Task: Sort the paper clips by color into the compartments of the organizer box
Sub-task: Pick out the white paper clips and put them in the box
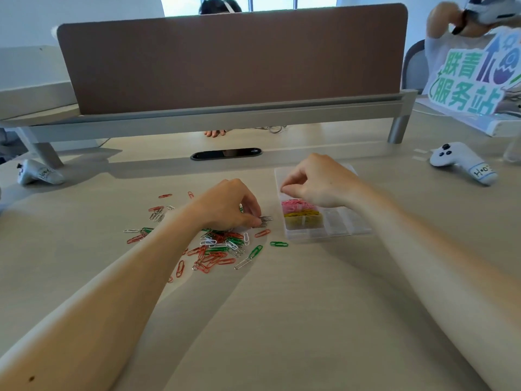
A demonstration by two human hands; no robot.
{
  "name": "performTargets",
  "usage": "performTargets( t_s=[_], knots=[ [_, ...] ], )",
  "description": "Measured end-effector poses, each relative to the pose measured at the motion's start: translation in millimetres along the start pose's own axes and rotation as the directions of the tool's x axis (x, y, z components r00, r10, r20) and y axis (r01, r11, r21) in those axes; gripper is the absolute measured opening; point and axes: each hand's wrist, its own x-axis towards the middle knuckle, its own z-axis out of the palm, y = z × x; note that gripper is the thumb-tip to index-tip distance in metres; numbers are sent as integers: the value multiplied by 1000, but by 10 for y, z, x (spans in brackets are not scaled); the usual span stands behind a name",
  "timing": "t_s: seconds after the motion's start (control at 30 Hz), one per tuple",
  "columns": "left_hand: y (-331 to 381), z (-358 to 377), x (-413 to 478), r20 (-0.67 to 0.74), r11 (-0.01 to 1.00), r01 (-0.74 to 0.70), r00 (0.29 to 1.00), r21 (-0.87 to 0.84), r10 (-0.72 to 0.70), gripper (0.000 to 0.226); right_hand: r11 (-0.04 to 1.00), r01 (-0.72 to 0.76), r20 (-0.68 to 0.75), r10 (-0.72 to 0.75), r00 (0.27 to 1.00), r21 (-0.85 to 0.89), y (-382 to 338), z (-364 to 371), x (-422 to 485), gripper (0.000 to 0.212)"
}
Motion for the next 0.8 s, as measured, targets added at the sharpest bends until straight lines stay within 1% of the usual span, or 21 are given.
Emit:
performTargets(
  t_s=[0.07, 0.13, 0.23, 0.37, 0.5, 0.57, 0.67, 0.8],
  knots=[
    [35, 5, -2, 6, 1000, 1, 1000, -13, -1, 22, 999, -32, -39, 32, 999, 4, 137, -8, -133, 17],
    [74, 27, 4, 6, 1000, 6, 1000, -1, -6, 21, 999, -34, -60, 35, 998, 25, 246, -21, -287, 16],
    [108, 75, 41, -4, 999, 29, 1000, 30, -29, 11, 999, -40, -87, 42, 995, 24, 374, -79, -463, 22],
    [173, 105, 81, 16, 995, 55, 998, 88, -56, 6, 998, -54, -54, 54, 997, -8, 526, -53, -637, 39],
    [285, 86, 106, 47, 984, 58, 997, 166, -66, 2, 999, -27, -49, 28, 998, 19, 528, 37, -714, 46],
    [319, 63, 118, 76, 979, 51, 995, 196, -67, 4, 1000, -6, -30, 7, 1000, 13, 518, 26, -733, 50],
    [322, 44, 134, 97, 981, 36, 994, 193, -56, 6, 1000, 7, -13, -7, 1000, -4, 538, 12, -742, 55],
    [319, 69, 129, 61, 986, 34, 997, 163, -45, 7, 1000, 3, -28, -3, 1000, -7, 551, 29, -736, 56]
  ],
)
